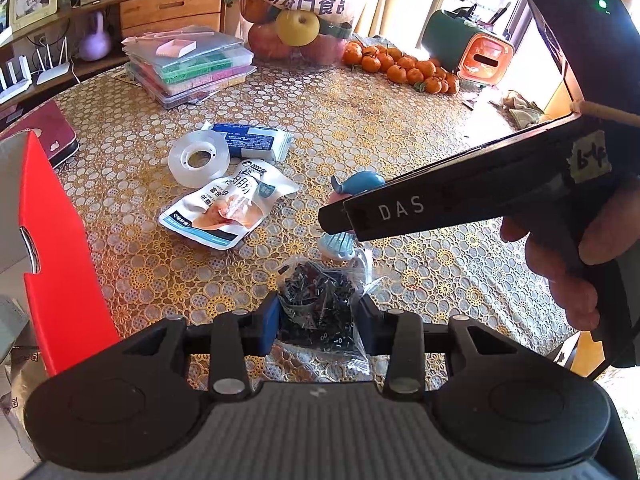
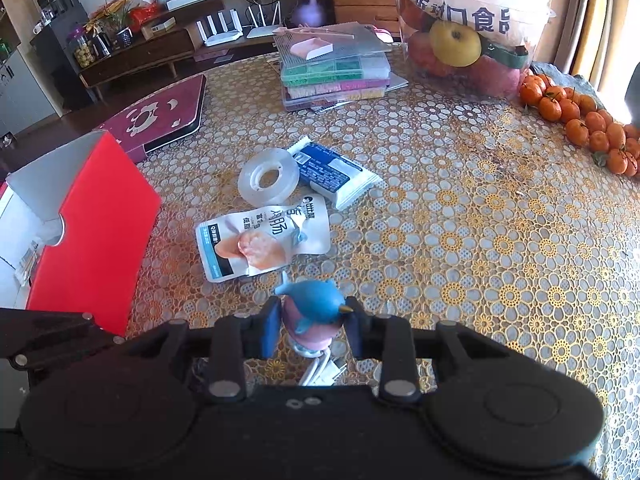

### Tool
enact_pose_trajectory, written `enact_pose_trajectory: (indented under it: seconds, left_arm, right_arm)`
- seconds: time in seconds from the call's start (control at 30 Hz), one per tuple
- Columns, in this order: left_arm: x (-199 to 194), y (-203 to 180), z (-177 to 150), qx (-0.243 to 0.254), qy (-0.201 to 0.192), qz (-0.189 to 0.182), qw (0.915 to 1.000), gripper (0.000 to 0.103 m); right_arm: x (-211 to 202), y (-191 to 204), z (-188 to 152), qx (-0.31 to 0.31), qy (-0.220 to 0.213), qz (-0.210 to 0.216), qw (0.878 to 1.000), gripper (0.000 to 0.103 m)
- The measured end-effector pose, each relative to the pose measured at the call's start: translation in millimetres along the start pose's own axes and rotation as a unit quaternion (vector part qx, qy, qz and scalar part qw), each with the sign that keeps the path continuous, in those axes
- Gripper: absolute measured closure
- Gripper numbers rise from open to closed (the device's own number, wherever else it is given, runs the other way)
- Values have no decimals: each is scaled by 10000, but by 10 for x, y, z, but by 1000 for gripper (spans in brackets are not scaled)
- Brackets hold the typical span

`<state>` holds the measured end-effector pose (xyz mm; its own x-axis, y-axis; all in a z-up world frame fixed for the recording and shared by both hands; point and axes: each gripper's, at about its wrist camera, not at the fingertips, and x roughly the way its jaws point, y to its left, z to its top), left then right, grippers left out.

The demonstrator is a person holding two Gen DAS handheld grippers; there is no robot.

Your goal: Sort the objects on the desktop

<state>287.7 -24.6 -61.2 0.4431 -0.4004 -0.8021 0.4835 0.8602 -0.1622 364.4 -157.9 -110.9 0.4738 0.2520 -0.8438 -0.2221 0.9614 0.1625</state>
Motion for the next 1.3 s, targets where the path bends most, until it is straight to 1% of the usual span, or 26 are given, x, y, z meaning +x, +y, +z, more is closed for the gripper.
enact_pose_trajectory:
  seconds: [0.33,0.63,0.9,1.03,1.3]
  left_arm:
    - [-171,-38,-4,72,-25,58,10000,65]
    - [-426,-76,-37,127,-122,102,9998,65]
    - [-697,-86,-115,131,-235,130,9996,65]
    - [-846,-42,-152,55,-303,140,9994,65]
    - [-1139,49,-234,88,-367,240,9990,65]
  right_arm:
    - [-222,50,-57,-95,-74,-14,9999,70]
    - [-505,119,-142,-256,-148,-31,9996,70]
    - [-800,285,-228,-495,-281,9,9984,70]
    - [-937,393,-273,-616,-341,45,9975,70]
    - [-1167,648,-294,-835,-484,231,9951,70]
